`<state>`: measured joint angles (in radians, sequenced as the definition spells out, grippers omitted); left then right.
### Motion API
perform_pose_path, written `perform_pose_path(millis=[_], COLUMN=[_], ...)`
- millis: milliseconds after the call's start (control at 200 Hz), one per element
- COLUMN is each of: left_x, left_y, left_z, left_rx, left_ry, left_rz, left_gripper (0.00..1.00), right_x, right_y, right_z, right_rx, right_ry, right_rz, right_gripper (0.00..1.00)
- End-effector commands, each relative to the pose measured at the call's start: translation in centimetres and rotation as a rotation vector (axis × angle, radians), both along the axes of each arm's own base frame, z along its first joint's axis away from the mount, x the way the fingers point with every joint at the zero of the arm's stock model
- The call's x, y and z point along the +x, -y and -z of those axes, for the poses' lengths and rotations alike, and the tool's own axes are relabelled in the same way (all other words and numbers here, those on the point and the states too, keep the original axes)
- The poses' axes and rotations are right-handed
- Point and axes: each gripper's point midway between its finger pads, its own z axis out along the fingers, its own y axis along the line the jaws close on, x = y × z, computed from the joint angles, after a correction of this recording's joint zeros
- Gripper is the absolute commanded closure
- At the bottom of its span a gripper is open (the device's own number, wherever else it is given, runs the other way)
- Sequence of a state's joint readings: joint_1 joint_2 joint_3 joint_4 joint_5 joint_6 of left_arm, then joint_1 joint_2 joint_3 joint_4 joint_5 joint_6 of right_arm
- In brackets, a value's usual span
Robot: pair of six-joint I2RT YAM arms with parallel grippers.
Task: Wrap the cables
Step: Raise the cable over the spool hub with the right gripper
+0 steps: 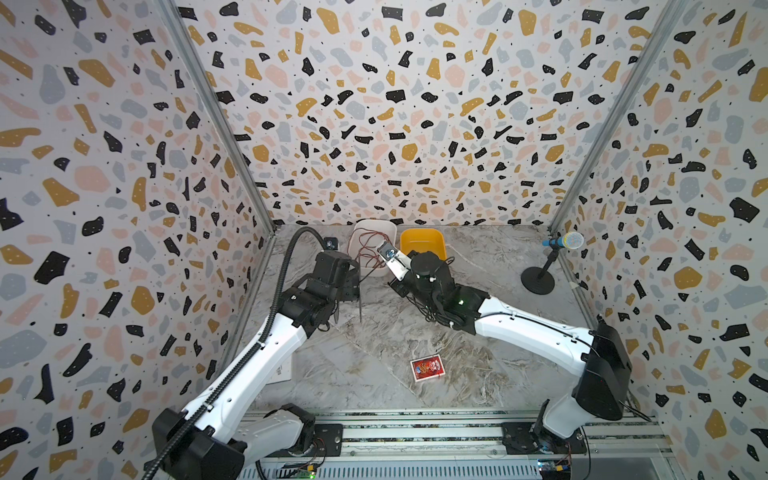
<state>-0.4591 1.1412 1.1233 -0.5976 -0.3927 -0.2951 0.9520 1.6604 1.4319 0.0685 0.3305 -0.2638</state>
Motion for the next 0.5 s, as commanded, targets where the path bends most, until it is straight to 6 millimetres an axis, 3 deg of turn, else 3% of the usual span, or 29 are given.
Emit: perform_pose_path(millis=[0, 250, 350, 491], left_x=[-0.5, -1.7, -2.2, -2.8], left_y=[1.0, 2.7, 3.7, 5.1], left_z=[-1.5, -2.4, -4.0, -6.3], left_rx=[0.004, -0.003, -0.054, -0.130], left_ry=[0.034, 0.000, 0.026, 0.057], left_rz=[0.093, 0.234, 0.284, 0.351], left_gripper=[1.00, 1.00, 1.00, 1.00], right_x=[3.0, 8.8, 9.5, 8.7], right_y=[0.8, 0.5, 1.1, 2.4], right_z=[-1.1, 2.9, 5.8, 9.3], right_rx=[0.014, 0.053, 0.122, 0.219], right_ry=[-0.056, -0.308, -0.445, -0.577], right_rz=[0.033, -0.003, -0.058, -0.150], right_gripper=[1.00, 1.00, 0.93, 0.87])
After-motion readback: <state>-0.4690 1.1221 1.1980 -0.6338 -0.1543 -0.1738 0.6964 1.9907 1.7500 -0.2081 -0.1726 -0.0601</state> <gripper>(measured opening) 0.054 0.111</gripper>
